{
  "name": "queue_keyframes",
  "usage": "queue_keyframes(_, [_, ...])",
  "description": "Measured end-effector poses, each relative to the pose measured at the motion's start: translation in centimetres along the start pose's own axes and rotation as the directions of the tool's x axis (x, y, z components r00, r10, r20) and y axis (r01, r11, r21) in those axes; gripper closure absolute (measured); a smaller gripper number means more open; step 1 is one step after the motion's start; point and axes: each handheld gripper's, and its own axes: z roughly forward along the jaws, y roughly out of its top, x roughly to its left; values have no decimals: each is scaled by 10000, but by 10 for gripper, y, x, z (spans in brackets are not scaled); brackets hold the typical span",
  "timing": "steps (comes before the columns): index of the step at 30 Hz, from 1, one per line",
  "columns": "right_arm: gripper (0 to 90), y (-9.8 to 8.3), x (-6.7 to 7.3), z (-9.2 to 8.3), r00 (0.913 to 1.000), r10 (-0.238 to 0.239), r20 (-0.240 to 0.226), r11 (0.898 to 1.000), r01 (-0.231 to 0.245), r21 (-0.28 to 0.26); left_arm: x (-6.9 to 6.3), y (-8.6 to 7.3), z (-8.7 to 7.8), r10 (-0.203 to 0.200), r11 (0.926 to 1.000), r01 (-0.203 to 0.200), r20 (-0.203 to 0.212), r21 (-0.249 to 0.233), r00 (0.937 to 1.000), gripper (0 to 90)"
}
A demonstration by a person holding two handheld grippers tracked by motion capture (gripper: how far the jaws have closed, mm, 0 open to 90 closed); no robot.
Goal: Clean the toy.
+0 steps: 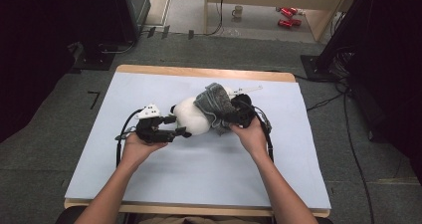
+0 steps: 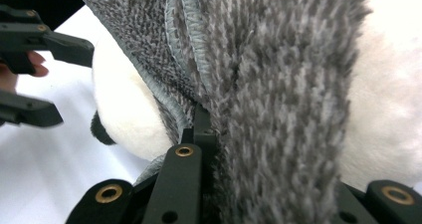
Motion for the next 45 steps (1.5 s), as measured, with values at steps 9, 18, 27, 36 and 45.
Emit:
queue_keyframes(9, [789,3,-3,1,9994,258,-245,9997,-257,38,8,7,10,340,9991,-350,-384,-250,9987,322])
queue_keyframes(18, [789,3,-3,3,9992,262,-307,9997,-261,36,13,8,27,291,9996,-289,-917,37,9954,446])
queue_keyframes(27, [789,5,0,-1,9994,232,-262,9997,-231,55,12,14,30,-580,9960,620,-626,646,9964,816])
queue_keyframes(36, [789,19,23,-25,9966,-204,-797,9983,160,-560,4,20,8,-2730,9618,2663,1534,634,9497,846])
queue_keyframes(45, [788,21,61,-33,9780,-528,-2018,9974,418,-585,15,8,2,-4737,8796,4733,1776,476,8626,837])
